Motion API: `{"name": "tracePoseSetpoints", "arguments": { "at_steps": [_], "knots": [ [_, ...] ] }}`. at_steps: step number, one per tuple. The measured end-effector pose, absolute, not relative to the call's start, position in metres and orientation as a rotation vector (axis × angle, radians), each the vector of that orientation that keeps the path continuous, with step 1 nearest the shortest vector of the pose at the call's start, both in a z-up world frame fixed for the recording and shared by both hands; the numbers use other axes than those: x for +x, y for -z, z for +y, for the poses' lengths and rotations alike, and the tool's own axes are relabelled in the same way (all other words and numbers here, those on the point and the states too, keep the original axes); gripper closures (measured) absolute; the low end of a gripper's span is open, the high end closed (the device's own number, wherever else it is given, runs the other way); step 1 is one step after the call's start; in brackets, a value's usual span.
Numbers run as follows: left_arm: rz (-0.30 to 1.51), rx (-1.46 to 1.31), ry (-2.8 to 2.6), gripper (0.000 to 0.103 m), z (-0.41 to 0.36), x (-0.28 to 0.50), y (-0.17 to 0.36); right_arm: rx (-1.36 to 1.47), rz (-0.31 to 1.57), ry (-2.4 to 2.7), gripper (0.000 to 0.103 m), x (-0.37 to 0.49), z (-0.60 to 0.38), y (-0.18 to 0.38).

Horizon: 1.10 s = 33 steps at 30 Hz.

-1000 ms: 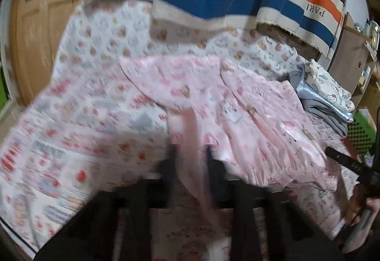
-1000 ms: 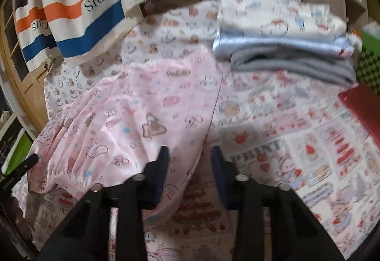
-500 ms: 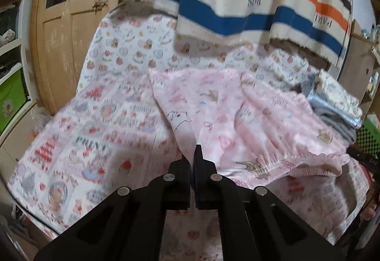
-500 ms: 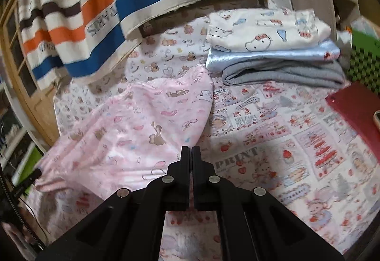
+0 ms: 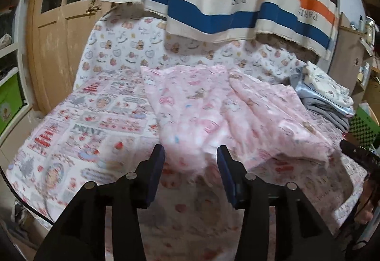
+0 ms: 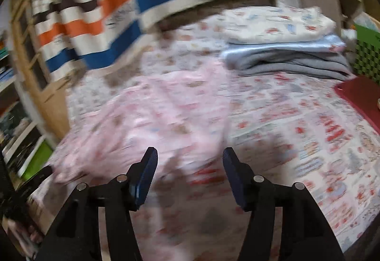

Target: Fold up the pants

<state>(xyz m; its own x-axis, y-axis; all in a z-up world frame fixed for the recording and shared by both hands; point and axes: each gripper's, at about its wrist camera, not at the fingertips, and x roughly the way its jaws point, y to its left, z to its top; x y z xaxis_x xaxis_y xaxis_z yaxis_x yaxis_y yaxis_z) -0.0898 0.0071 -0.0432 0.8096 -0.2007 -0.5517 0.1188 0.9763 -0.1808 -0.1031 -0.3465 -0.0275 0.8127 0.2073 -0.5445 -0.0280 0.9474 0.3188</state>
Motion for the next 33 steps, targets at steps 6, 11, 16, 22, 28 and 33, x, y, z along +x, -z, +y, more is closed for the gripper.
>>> {"name": "tracePoseSetpoints", "arguments": {
  "at_steps": [6,11,16,22,28,33],
  "knots": [
    [0.651,-0.173,0.174,0.058,-0.003,-0.082,0.059,0.380,0.749,-0.248,0.058,-0.088,-0.317,0.051],
    [0.653,-0.206,0.135,0.058,-0.001,-0.073,0.062,0.470,0.714,-0.222,0.061,-0.084,-0.320,0.055],
    [0.662,-0.255,0.117,0.058,0.005,-0.068,0.065,0.447,0.690,-0.160,0.072,-0.081,-0.325,0.050],
    [0.640,-0.193,0.126,0.097,-0.002,-0.074,0.062,0.453,0.671,-0.133,0.096,-0.088,-0.330,0.046],
    [0.601,-0.192,0.219,0.101,-0.007,-0.103,0.043,0.444,0.570,-0.092,0.097,-0.136,-0.333,0.008],
    [0.591,-0.157,0.181,0.103,-0.007,-0.114,0.040,0.412,0.575,-0.023,0.097,-0.150,-0.336,0.005]
  ]
}}
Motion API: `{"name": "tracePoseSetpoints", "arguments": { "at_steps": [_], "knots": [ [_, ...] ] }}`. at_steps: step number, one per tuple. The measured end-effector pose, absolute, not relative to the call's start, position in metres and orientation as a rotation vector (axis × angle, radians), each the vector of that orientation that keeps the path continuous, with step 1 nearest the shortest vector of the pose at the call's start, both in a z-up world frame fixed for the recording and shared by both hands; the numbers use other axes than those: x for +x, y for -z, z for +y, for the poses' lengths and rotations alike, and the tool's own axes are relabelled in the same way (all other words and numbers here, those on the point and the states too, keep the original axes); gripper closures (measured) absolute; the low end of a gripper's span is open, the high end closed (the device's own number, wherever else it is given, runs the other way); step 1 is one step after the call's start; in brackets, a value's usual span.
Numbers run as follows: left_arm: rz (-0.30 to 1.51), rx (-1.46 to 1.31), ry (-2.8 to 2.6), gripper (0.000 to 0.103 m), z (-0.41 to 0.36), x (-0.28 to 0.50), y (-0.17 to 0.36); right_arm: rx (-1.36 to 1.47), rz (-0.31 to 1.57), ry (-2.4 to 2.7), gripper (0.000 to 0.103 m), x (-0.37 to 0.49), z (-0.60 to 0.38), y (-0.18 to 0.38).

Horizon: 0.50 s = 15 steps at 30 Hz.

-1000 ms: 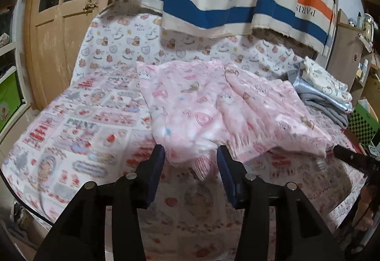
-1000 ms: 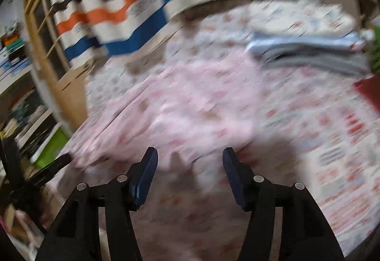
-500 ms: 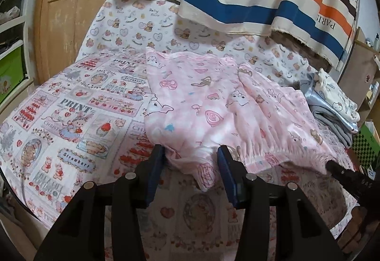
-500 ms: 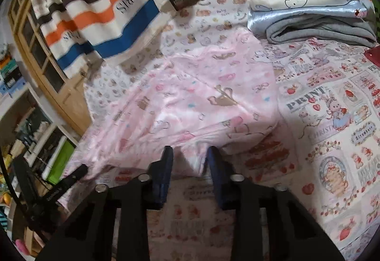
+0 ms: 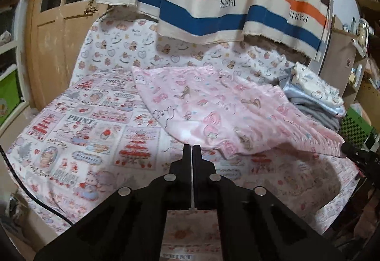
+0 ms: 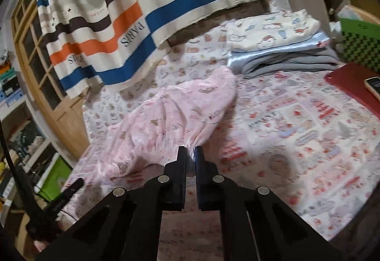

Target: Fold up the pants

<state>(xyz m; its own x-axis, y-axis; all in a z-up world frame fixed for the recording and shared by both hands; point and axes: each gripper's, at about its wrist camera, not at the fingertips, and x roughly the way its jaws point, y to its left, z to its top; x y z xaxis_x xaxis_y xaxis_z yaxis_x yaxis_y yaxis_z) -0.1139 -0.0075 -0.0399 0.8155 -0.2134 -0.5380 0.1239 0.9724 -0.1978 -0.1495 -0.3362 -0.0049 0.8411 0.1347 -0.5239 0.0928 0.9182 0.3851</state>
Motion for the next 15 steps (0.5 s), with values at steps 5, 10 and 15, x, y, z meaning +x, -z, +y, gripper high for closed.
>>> {"name": "tracePoseSetpoints", "arguments": {
  "at_steps": [5,10,15],
  "knots": [
    [0.670,-0.200,0.211,0.094,-0.003,-0.099,0.057,0.404,0.676,0.048,0.096,-0.134,-0.340,0.038],
    [0.677,-0.247,0.288,0.073,-0.011,-0.092,0.059,0.409,0.667,0.080,0.086,-0.134,-0.349,0.043],
    [0.705,-0.276,0.398,0.073,-0.033,-0.077,0.058,0.396,0.656,0.039,0.053,-0.135,-0.346,0.038]
  ]
}}
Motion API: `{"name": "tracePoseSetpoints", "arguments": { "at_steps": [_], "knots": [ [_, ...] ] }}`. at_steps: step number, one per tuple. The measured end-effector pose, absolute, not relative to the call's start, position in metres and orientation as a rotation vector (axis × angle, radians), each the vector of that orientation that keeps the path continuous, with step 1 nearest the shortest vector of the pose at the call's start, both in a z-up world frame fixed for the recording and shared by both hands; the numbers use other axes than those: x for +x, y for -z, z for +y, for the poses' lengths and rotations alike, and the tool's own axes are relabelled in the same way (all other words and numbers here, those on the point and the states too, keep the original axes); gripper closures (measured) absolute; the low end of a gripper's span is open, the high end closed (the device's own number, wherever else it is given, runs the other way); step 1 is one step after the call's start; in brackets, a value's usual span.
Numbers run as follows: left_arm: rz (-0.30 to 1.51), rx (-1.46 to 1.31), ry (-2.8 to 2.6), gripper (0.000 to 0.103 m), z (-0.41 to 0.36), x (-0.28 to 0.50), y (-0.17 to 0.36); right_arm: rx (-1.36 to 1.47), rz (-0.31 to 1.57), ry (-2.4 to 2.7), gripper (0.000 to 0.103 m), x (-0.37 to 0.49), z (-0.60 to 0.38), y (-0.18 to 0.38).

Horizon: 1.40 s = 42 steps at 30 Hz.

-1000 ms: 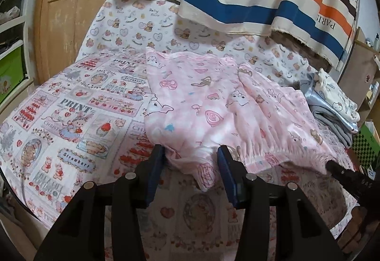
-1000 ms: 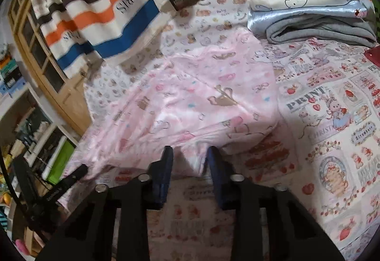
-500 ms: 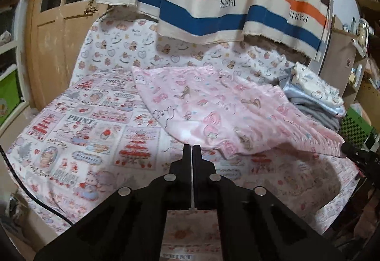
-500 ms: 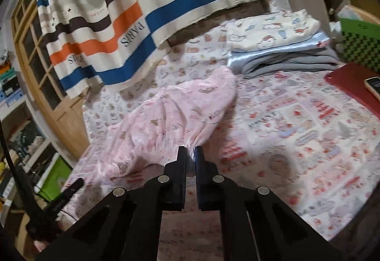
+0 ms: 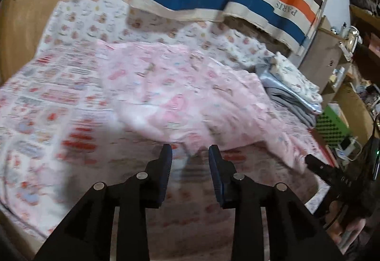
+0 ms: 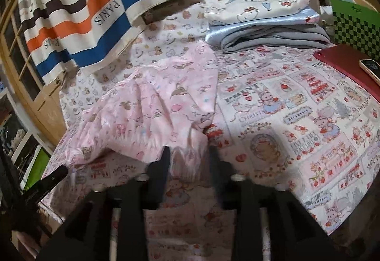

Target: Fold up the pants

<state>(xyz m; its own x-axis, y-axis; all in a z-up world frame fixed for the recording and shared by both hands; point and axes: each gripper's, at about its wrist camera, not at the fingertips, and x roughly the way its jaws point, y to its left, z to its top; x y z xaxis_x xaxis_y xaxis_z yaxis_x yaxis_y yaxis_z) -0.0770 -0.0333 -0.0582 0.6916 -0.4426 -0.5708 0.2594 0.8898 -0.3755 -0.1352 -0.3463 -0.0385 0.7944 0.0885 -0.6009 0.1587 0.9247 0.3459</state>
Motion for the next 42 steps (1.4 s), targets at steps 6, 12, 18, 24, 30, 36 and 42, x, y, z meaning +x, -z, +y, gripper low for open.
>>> {"name": "tracePoseSetpoints", "arguments": {
  "at_steps": [6,12,18,24,30,36,42],
  "knots": [
    [0.706,-0.252,0.314,0.078,-0.049,-0.057,0.061,0.432,0.704,-0.028,0.054,-0.128,-0.346,0.048],
    [0.675,-0.244,0.286,0.095,-0.046,-0.070,0.060,0.476,0.701,-0.041,0.094,-0.123,-0.350,0.055],
    [0.639,-0.219,0.266,0.096,-0.039,-0.106,0.051,0.428,0.677,-0.102,0.096,-0.140,-0.341,0.044],
    [0.667,-0.240,0.255,0.096,-0.033,-0.119,0.059,0.413,0.697,-0.109,0.096,-0.148,-0.337,0.047],
    [0.687,-0.169,0.244,0.089,-0.043,-0.116,0.067,0.337,0.707,-0.081,0.095,-0.144,-0.330,0.052],
    [0.688,-0.147,0.214,0.078,-0.036,-0.121,0.067,0.342,0.718,-0.045,0.069,-0.143,-0.338,0.049],
    [0.544,-0.081,0.126,0.054,-0.015,-0.138,0.050,0.163,0.582,0.083,0.052,-0.152,-0.324,0.025]
  ]
}}
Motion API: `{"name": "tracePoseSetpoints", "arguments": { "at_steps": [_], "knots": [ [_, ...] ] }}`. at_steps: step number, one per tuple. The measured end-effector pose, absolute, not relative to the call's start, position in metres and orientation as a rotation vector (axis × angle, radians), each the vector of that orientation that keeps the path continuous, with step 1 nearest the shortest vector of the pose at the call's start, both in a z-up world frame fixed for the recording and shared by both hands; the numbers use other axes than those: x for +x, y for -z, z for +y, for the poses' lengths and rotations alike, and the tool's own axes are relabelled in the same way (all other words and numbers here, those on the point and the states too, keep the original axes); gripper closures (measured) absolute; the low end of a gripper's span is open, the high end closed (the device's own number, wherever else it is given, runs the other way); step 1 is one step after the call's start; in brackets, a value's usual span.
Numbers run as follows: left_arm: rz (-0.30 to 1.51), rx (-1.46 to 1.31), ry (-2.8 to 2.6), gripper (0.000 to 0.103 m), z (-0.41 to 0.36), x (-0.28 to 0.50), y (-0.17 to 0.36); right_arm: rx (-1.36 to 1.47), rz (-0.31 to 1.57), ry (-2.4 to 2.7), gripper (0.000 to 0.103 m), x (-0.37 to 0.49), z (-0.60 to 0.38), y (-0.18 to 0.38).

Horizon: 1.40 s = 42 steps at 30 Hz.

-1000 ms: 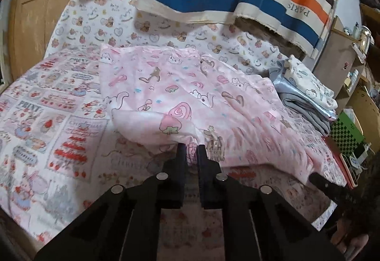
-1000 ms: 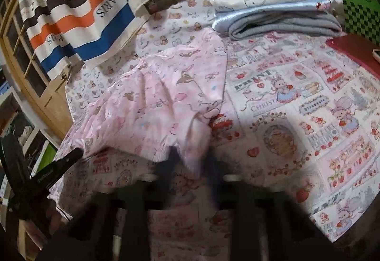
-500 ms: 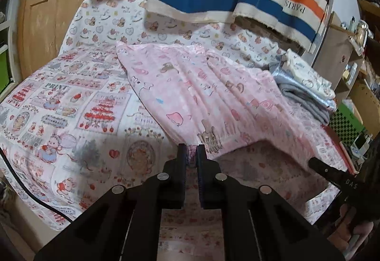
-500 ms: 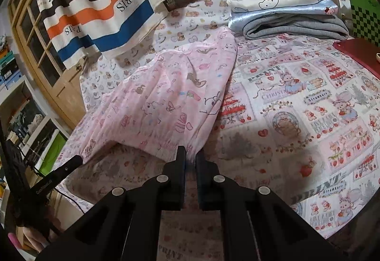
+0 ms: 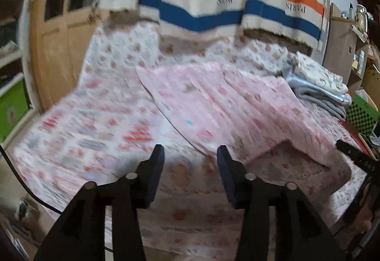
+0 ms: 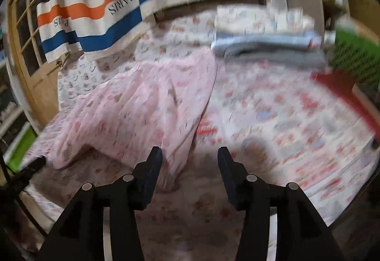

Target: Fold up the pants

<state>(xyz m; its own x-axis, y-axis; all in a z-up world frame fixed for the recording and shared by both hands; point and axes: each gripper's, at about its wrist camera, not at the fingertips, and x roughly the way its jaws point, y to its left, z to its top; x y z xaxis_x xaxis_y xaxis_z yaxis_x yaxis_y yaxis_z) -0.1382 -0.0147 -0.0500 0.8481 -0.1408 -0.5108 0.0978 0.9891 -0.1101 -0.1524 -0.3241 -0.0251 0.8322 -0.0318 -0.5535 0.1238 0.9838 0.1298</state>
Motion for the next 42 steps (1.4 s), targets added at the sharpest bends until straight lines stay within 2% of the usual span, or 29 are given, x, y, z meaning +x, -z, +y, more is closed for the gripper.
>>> {"name": "tracePoseSetpoints", "arguments": {
  "at_steps": [1,3,6,9,10,12,14,18,21,28,33,40,42],
  "knots": [
    [0.520,-0.067,0.104,0.052,-0.010,-0.140,0.048,0.137,0.555,0.078,0.051,-0.153,-0.319,0.020],
    [0.480,-0.045,0.062,0.040,-0.001,-0.141,0.043,0.113,0.498,0.037,0.046,-0.154,-0.305,0.012],
    [0.429,-0.053,0.006,0.023,0.017,-0.144,0.037,0.137,0.437,-0.101,0.046,-0.150,-0.274,0.010],
    [0.392,-0.085,-0.057,0.010,0.041,-0.149,0.032,0.136,0.435,-0.247,0.047,-0.140,-0.237,0.018],
    [0.380,-0.089,-0.081,0.010,0.049,-0.152,0.031,0.133,0.437,-0.279,0.049,-0.137,-0.227,0.020],
    [0.363,-0.081,-0.123,0.010,0.061,-0.157,0.030,0.116,0.438,-0.362,0.062,-0.131,-0.202,0.026],
    [0.351,-0.075,-0.155,0.010,0.072,-0.162,0.031,0.092,0.433,-0.421,0.065,-0.129,-0.181,0.030],
    [0.352,-0.107,-0.189,0.010,0.092,-0.166,0.035,0.021,0.444,-0.485,0.065,-0.126,-0.142,0.041],
    [0.363,-0.143,-0.191,0.010,0.106,-0.166,0.040,-0.057,0.453,-0.460,0.069,-0.125,-0.123,0.050],
    [0.369,-0.149,-0.192,0.010,0.114,-0.161,0.046,-0.130,0.505,-0.402,0.069,-0.117,-0.113,0.066],
    [0.374,-0.142,-0.193,0.010,0.118,-0.158,0.049,-0.148,0.516,-0.345,0.092,-0.113,-0.114,0.068],
    [0.421,-0.132,-0.232,0.011,0.127,-0.140,0.045,-0.099,0.542,-0.382,0.094,-0.107,-0.122,0.057],
    [0.477,-0.173,-0.167,0.020,0.134,-0.122,0.042,-0.084,0.543,-0.401,0.094,-0.107,-0.123,0.051]
  ]
}}
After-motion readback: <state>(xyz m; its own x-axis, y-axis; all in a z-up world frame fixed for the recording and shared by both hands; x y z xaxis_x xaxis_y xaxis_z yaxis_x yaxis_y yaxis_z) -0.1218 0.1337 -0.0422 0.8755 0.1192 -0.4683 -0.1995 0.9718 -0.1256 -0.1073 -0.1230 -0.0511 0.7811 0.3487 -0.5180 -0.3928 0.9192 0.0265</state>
